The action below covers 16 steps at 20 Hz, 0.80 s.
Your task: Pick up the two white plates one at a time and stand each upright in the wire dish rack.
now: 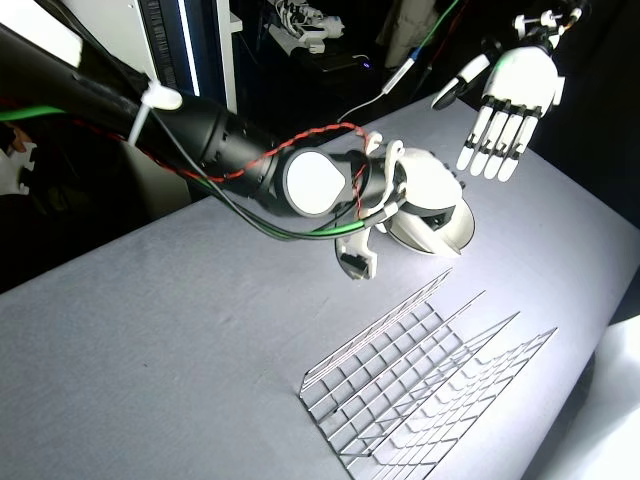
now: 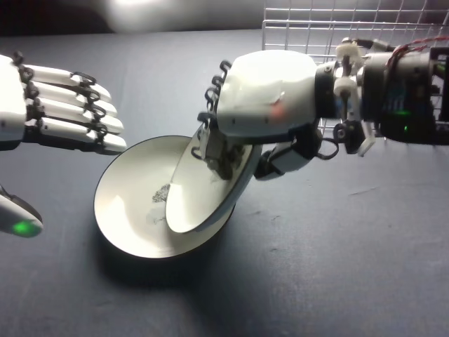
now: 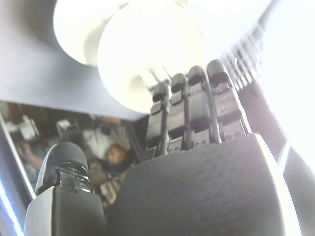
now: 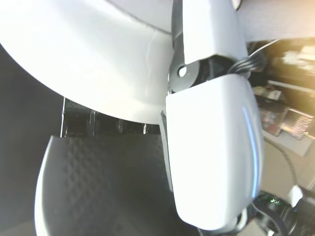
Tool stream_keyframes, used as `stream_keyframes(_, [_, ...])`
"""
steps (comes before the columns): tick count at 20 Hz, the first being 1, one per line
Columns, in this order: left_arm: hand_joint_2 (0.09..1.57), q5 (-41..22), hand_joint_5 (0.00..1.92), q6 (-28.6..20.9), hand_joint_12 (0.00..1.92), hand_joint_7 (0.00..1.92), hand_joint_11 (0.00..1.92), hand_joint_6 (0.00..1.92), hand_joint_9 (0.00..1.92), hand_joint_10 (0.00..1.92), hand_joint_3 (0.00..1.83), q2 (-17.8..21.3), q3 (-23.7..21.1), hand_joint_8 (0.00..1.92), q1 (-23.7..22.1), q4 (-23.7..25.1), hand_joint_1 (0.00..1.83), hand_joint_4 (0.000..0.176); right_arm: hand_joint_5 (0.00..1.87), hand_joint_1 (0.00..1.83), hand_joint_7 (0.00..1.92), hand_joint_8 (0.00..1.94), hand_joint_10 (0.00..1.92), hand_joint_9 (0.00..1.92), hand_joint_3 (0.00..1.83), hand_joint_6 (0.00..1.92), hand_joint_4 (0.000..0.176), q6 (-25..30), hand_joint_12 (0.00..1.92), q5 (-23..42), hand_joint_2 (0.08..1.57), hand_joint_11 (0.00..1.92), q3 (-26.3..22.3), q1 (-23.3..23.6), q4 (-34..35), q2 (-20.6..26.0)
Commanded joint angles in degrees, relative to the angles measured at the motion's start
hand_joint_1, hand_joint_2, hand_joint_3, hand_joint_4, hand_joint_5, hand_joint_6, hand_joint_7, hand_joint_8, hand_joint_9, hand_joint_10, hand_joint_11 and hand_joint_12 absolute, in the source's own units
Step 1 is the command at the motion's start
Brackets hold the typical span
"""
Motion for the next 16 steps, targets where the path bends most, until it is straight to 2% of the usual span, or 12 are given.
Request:
stream_keyframes(1, [1.12,-2.0,0.19,-0.3,0.38,0.19,0.00,0.00,0.15,0.00,0.00,1.0,0.0,0.00,-0.4,-4.4,0.00,0.000,1.09,1.50,1.15,0.53,0.78,1.14,0.00,0.64,0.000,0.1,1.45,2.7,1.04,0.91,-0.8,1.3,3.4,1.2])
stream_keyframes(2, [1.12,-2.0,0.19,-0.3,0.38,0.19,0.00,0.00,0.15,0.00,0.00,1.3,0.0,0.00,-0.3,-4.4,0.00,0.000,1.09,1.50,1.15,0.53,0.78,1.14,0.00,0.64,0.000,0.1,1.45,2.5,1.04,0.91,-1.7,2.0,4.0,1.8])
stream_keyframes(3, [1.11,-1.8,0.19,-0.3,0.36,0.17,0.00,0.00,0.15,0.00,0.00,1.6,0.2,0.00,0.1,-4.4,0.00,0.000,1.09,1.42,1.20,0.52,0.89,1.14,0.00,0.67,0.000,0.2,1.17,2.3,1.03,0.96,-2.9,2.8,5.0,2.6])
stream_keyframes(4, [1.11,-1.1,0.19,-0.3,0.36,0.18,0.01,0.01,0.16,0.01,0.00,1.7,0.4,0.01,0.8,-4.4,0.00,0.000,1.10,1.48,1.20,0.47,0.75,1.17,0.00,0.61,0.000,0.2,1.38,2.0,1.03,0.94,-3.7,3.4,6.0,3.1])
stream_keyframes(5, [1.12,-0.9,0.20,-0.3,0.36,0.19,0.01,0.01,0.16,0.01,0.00,1.7,0.6,0.01,1.1,-4.4,0.00,0.000,1.09,1.50,1.15,0.54,0.77,1.14,0.00,0.64,0.000,0.2,1.44,2.0,1.04,0.92,-4.1,3.8,6.6,3.4])
stream_keyframes(8, [1.12,-0.7,0.22,-0.3,0.45,0.21,0.00,0.00,0.18,0.00,0.00,1.6,1.0,0.00,2.1,-4.4,0.00,0.000,1.13,1.50,1.22,0.40,0.69,1.19,0.00,0.59,0.000,0.2,1.41,2.9,1.02,0.94,-5.3,4.4,10.0,5.2])
stream_keyframes(9, [1.13,-0.7,0.17,-0.3,0.32,0.16,0.00,0.00,0.13,0.00,0.00,1.5,1.1,0.01,2.4,-4.4,0.00,0.000,1.11,1.50,1.19,0.45,0.71,1.17,0.00,0.61,0.000,0.2,1.42,3.3,1.03,0.94,-5.5,4.4,11.0,5.6])
stream_keyframes(12, [1.13,-0.9,0.19,0.5,0.33,0.18,0.00,0.01,0.14,0.01,0.00,0.8,1.8,0.01,4.0,-4.4,0.00,0.000,1.14,1.50,1.24,0.36,0.67,1.21,0.00,0.56,0.000,0.2,1.40,5.2,1.02,0.96,-6.9,4.8,15.7,7.3])
stream_keyframes(13, [1.12,-1.0,0.19,0.6,0.39,0.19,0.00,0.00,0.16,0.00,0.00,0.4,2.1,0.00,4.3,-4.4,0.00,0.000,1.13,1.42,1.25,0.42,0.80,1.19,0.00,0.62,0.000,0.2,1.11,5.9,1.01,0.99,-7.4,5.0,16.9,8.0])
stream_keyframes(14, [1.12,-1.0,0.19,0.6,0.39,0.19,0.00,0.00,0.16,0.00,0.00,0.2,2.3,0.00,4.3,-4.6,0.00,0.000,1.13,1.42,1.25,0.42,0.80,1.19,0.00,0.62,0.000,0.2,1.11,6.5,1.01,0.99,-8.0,5.2,17.9,8.5])
stream_keyframes(15, [1.12,-1.0,0.22,0.6,0.44,0.21,0.00,0.00,0.18,0.00,0.00,0.0,2.3,0.00,4.3,-5.1,0.00,0.000,1.08,1.48,1.19,0.52,0.80,1.13,0.00,0.68,0.000,0.2,1.37,6.9,1.03,0.92,-8.2,5.4,18.7,8.8])
stream_keyframes(16, [1.12,-1.0,0.19,0.6,0.39,0.18,0.00,0.00,0.16,0.00,0.00,-0.3,2.3,0.00,4.3,-5.5,0.00,0.000,1.07,1.50,1.17,0.55,0.78,1.12,0.00,0.68,0.000,0.3,1.45,7.0,1.04,0.90,-8.6,5.7,19.6,9.3])
